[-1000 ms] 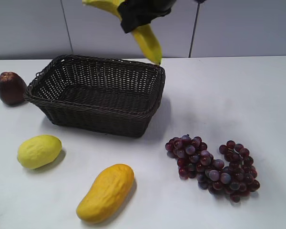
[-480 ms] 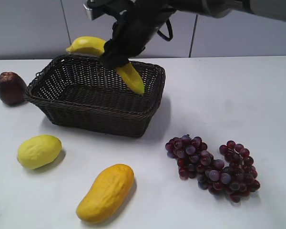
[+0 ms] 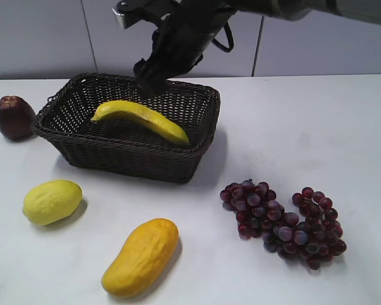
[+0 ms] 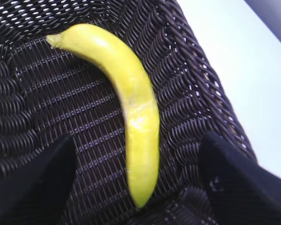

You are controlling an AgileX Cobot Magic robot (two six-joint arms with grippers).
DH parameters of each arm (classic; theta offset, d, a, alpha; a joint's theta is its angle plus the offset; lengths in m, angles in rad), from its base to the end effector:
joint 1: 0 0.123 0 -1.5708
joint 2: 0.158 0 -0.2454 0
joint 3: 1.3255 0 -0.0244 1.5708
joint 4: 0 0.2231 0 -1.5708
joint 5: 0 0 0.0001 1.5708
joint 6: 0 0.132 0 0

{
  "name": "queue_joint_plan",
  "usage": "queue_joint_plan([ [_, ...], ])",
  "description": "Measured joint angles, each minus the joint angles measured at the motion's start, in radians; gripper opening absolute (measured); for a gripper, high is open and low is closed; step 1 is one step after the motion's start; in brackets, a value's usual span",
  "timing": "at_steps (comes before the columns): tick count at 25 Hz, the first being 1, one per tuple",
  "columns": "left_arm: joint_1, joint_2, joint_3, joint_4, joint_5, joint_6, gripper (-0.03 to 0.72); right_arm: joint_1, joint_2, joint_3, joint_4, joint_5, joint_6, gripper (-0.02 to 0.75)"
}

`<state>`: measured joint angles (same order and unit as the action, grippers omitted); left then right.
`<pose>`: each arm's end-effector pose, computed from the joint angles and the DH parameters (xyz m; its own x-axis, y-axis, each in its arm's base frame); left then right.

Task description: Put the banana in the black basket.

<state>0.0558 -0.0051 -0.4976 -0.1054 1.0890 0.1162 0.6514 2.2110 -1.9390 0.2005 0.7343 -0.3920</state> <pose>0.0454 -0.0098 0.2421 -0.4730 0.0406 -0.8802 0.0582 0.9982 0.0147 0.3709 0.3049 0.1740 -0.4492 -0.6415 -0.6219 -0.7971 0.6021 -0.0452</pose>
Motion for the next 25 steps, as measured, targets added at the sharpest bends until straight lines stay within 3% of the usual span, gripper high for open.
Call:
queue_joint_plan([
  [7,0.000,0.000,0.000,0.000,0.000,0.000,0.239,-0.003,-0.134,0.000,-0.080,0.173,0.017,0.644],
  [16,0.000,0.000,0.000,0.000,0.000,0.000,0.239,-0.042,-0.337,0.000,-0.201,0.454,0.189,0.644],
  [20,0.000,0.000,0.000,0.000,0.000,0.000,0.239,-0.076,-0.414,0.026,-0.290,0.471,0.324,0.643],
  [25,0.000,0.000,0.000,0.000,0.000,0.000,0.239,-0.100,-0.540,0.173,-0.326,0.474,0.369,0.622],
])
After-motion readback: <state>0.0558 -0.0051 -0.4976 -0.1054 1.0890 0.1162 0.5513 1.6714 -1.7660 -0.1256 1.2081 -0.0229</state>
